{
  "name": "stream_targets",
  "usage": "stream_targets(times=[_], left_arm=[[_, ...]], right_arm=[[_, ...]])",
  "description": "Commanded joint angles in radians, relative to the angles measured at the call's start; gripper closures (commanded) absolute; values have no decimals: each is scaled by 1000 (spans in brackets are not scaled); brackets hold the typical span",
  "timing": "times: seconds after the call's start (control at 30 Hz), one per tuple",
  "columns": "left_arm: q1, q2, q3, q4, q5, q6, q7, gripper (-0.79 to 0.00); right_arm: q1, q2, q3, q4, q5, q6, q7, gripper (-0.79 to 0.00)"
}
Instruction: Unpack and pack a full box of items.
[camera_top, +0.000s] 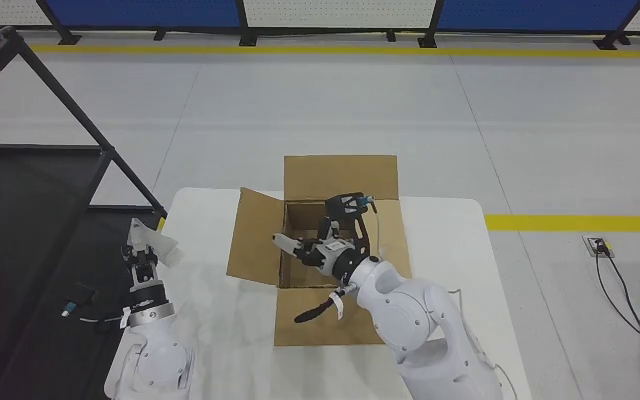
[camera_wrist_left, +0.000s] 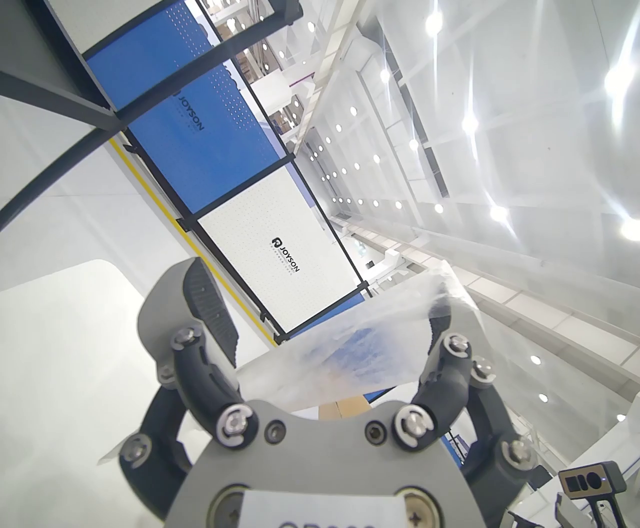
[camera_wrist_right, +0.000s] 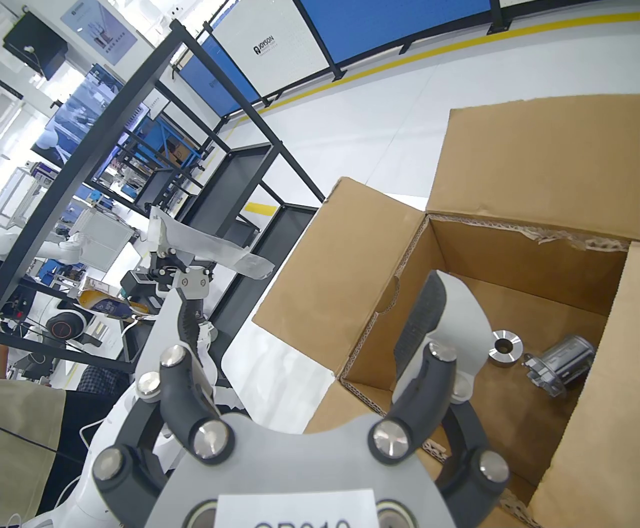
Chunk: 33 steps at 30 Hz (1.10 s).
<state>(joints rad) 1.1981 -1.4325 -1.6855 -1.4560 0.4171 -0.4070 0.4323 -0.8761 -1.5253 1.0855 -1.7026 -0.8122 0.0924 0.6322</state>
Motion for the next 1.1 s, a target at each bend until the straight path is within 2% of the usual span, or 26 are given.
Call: stream_targets(times=[0.0,0.07,0.2,0.27,0.33,0.5,0.73,1.07], left_arm=[[0,0,3,-2,8,1,0,-785],[1,0,6,-2,12,3,2,-785],[-1,-1,13,-3,18,7,4,-785],[-2,-1,16,-2,20,10,4,-785],[-3,-1,18,-3,22,11,5,-785],[-4,-1,17,-5,17,11,6,-785],[-12,-1,17,2,14,13,7,-785],[-25,-2,22,15,8,14,10,-785]], right_arm=[[28,-1,-35,11,-106,41,21,-785],[58,-3,-106,4,-302,148,88,-785],[143,-29,-295,46,-765,421,326,-785],[190,-50,-370,99,-944,488,449,-785],[236,-72,-421,162,-1093,510,586,-785],[257,-145,-375,295,-1273,362,734,-785],[270,-251,-250,449,-1327,221,874,-785],[339,-379,-123,737,-1468,192,904,-785]])
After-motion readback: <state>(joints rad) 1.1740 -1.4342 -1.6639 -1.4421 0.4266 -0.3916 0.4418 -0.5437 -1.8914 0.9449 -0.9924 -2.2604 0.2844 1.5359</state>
